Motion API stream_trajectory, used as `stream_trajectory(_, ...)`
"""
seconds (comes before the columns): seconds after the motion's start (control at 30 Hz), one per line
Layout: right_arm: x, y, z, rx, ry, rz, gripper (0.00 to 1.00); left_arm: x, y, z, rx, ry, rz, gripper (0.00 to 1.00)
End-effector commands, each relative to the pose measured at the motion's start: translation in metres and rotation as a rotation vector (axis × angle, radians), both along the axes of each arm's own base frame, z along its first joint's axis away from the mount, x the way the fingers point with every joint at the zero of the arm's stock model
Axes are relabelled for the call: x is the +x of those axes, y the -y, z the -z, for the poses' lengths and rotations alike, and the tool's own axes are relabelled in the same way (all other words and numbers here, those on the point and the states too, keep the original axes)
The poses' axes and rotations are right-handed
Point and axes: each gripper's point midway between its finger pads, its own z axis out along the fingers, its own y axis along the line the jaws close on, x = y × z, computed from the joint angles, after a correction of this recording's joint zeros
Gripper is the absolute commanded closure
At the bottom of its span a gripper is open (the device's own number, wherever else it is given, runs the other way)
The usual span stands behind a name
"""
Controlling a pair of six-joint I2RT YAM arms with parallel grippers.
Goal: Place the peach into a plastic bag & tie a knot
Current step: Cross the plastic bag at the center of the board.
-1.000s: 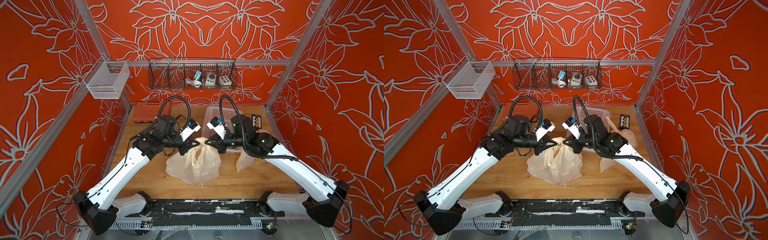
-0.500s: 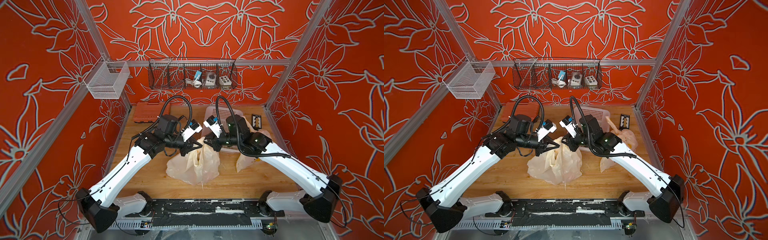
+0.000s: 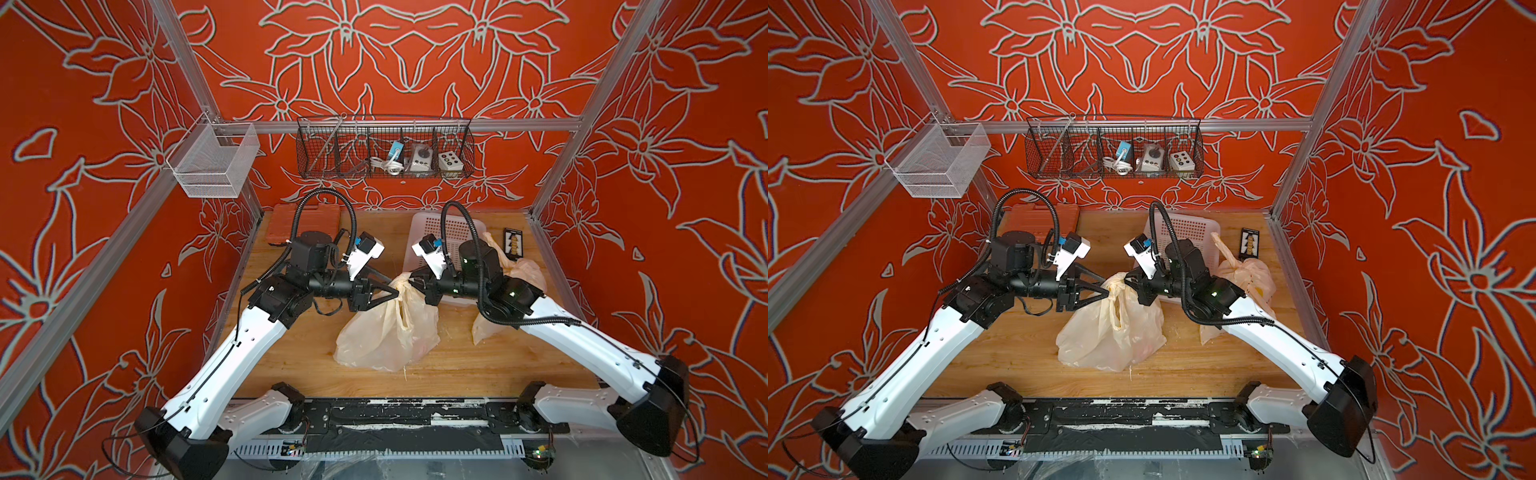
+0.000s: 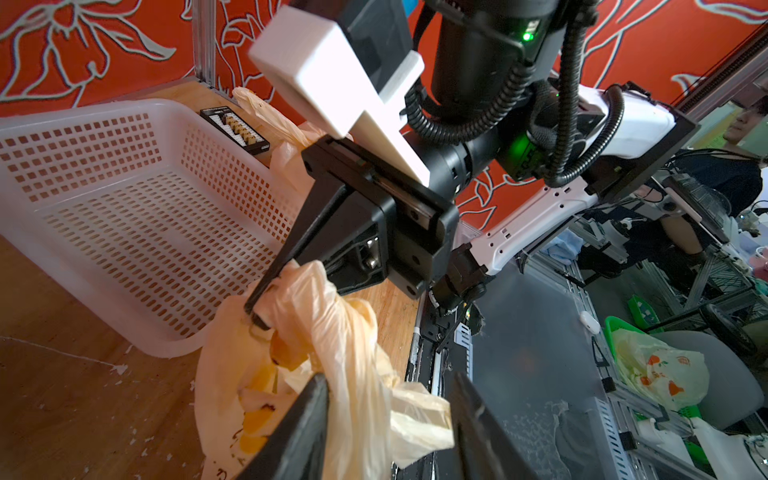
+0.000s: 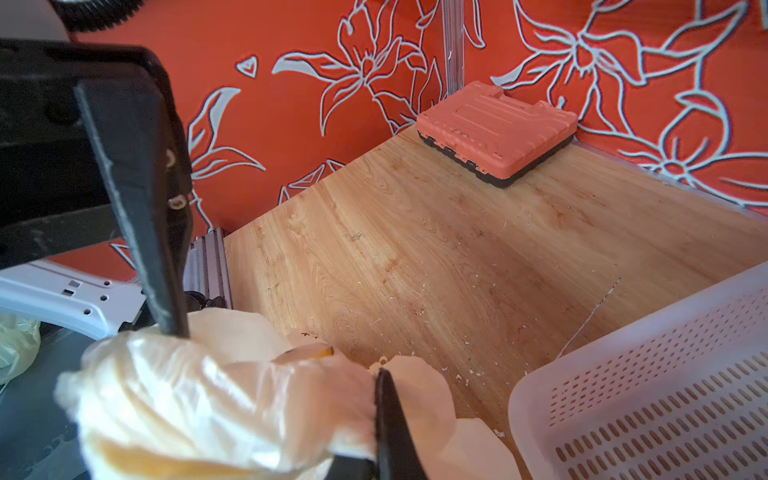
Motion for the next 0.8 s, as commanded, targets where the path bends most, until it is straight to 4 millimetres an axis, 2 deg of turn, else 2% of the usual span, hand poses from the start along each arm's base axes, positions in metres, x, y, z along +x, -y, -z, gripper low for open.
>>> stream_trajectory(0.0, -0.005, 0.001, -0.01, 0.037, 0.032, -0.024, 1.0, 0.006, -0.013, -0.007, -0.047, -0.006, -0.037, 0.55)
stream_trajectory(0.17, -0.01, 0.0, -0.013, 0.04, 0.035, -0.045, 1.0, 0.017, -0.017, -0.009, -0.091, 0.013, -0.068, 0.59)
stream_trajectory(0.37, -0.004, -0.004, -0.011, 0.045, 0.024, -0.036, 1.0, 0.035, -0.013, 0.025, -0.08, -0.03, -0.09, 0.67)
stream_trajectory(0.47, -0.002, -0.005, -0.01, 0.062, 0.022, -0.025, 1.0, 0.036, -0.008, 0.032, -0.099, -0.037, -0.075, 0.69)
stream_trajectory(0.67, 0.004, -0.009, -0.014, 0.097, 0.017, -0.011, 1.0, 0.015, 0.023, 0.024, -0.167, 0.082, -0.033, 0.68)
stream_trajectory(0.77, 0.007, -0.013, -0.019, 0.137, 0.009, -0.013, 1.0, 0.02, 0.04, 0.03, -0.156, 0.094, -0.064, 0.68)
